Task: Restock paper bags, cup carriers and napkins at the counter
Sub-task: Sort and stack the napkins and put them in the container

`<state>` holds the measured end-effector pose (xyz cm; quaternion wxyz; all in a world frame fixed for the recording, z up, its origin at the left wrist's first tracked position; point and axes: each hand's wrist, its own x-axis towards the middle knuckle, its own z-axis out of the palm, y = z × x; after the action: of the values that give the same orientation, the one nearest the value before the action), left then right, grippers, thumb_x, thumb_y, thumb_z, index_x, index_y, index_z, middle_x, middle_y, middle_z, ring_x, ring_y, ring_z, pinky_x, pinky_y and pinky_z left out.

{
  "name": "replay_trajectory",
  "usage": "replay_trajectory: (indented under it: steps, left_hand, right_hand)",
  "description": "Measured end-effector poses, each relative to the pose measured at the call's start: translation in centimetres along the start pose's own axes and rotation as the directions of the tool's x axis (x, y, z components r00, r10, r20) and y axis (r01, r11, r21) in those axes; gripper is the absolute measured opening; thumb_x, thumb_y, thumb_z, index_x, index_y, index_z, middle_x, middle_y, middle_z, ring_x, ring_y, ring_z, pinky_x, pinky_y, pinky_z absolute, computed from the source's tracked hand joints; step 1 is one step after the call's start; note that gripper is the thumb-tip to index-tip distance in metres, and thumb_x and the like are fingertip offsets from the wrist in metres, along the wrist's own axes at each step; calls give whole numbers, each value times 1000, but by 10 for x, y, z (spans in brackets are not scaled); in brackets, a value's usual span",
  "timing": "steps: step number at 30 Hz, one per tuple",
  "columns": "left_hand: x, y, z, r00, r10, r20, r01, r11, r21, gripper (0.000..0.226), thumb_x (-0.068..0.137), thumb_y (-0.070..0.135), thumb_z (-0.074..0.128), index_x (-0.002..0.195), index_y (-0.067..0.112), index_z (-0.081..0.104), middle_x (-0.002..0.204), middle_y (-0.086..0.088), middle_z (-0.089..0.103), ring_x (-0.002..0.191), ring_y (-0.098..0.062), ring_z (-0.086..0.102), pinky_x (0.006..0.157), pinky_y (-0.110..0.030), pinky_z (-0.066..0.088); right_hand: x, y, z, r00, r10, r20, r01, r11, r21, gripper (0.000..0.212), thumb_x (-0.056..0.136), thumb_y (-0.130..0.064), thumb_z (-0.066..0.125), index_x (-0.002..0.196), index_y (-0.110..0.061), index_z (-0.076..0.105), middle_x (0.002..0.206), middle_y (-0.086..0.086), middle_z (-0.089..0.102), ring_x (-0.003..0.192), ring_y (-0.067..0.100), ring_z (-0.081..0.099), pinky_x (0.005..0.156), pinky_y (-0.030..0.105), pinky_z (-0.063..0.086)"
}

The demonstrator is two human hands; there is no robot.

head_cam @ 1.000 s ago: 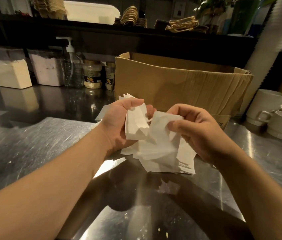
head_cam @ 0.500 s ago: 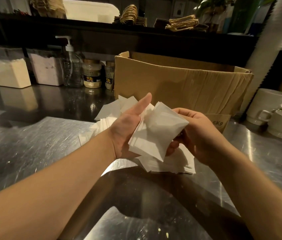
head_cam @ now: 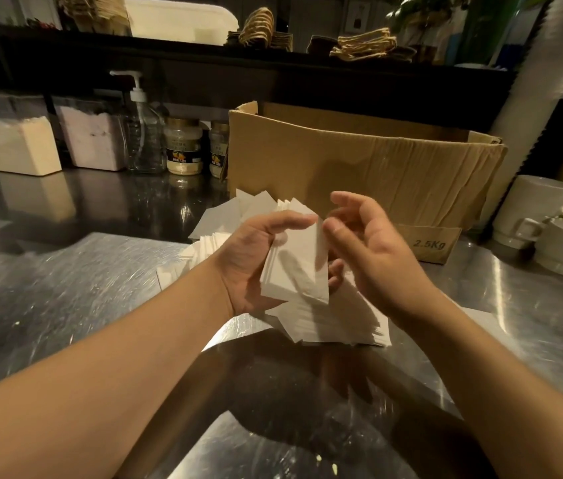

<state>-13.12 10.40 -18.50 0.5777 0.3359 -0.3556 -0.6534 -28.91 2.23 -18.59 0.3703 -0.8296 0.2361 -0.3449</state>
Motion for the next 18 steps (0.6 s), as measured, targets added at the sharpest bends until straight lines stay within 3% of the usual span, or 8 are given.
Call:
replay_trajectory:
  steps: [3, 6, 9, 13, 16, 18]
  left_hand:
    - [-1, 0, 1, 1000, 17, -2, -17, 999, 48, 40, 78, 29, 60, 114, 15, 64, 87, -12, 71, 80, -27, 71, 74, -37, 59]
    - [-2, 0, 3, 999, 40, 8, -40, 996, 78, 31, 76, 25, 58, 105, 16, 64, 79, -10, 69, 75, -24, 70, 73, -36, 55]
    - [-1, -1, 4, 999, 37, -24, -34, 992, 122, 30, 76, 25, 57, 105, 19, 61, 73, -7, 69, 68, -21, 71, 68, -34, 58]
    - [0, -3, 6, 997, 12, -75, -4, 994, 107, 32, 76, 27, 59, 107, 19, 60, 74, -7, 70, 70, -21, 71, 67, -34, 59]
    - [0, -1, 6, 995, -7, -103, 9, 1000, 21, 36, 80, 38, 64, 109, 16, 66, 92, -10, 65, 89, -25, 62, 81, -38, 50]
    - [2, 0, 4, 990, 17, -142, -24, 999, -44, 45, 80, 45, 66, 113, 15, 66, 98, -11, 65, 94, -26, 61, 89, -38, 49]
  right_hand:
    - [-5, -1, -1, 979, -61, 196, 98, 978, -185, 100, 71, -74, 70, 153, -51, 18, 151, -21, 31, 120, -3, 43, 93, 19, 46]
    - [-8, -6, -3, 953, -54, 297, 136, 956, -260, 116, 58, -69, 80, 148, -65, 6, 149, -33, 19, 136, 5, 28, 113, 40, 41]
    - [-6, -7, -1, 946, -49, 322, 153, 939, -307, 116, 64, -60, 84, 149, -64, 5, 146, -38, 17, 139, 7, 24, 117, 46, 40]
    - [-5, -3, 0, 958, -79, 276, 174, 925, -338, 116, 69, -52, 87, 151, -62, 5, 150, -32, 17, 142, 12, 24, 118, 48, 38]
    - [-5, 1, 0, 966, -157, 205, 220, 917, -333, 115, 65, -63, 84, 152, -57, 9, 153, -26, 17, 143, 11, 22, 116, 39, 34]
    - [-5, 2, 2, 961, -237, 145, 273, 905, -327, 90, 67, -70, 78, 141, -53, 29, 146, -22, 27, 137, 11, 30, 113, 39, 39]
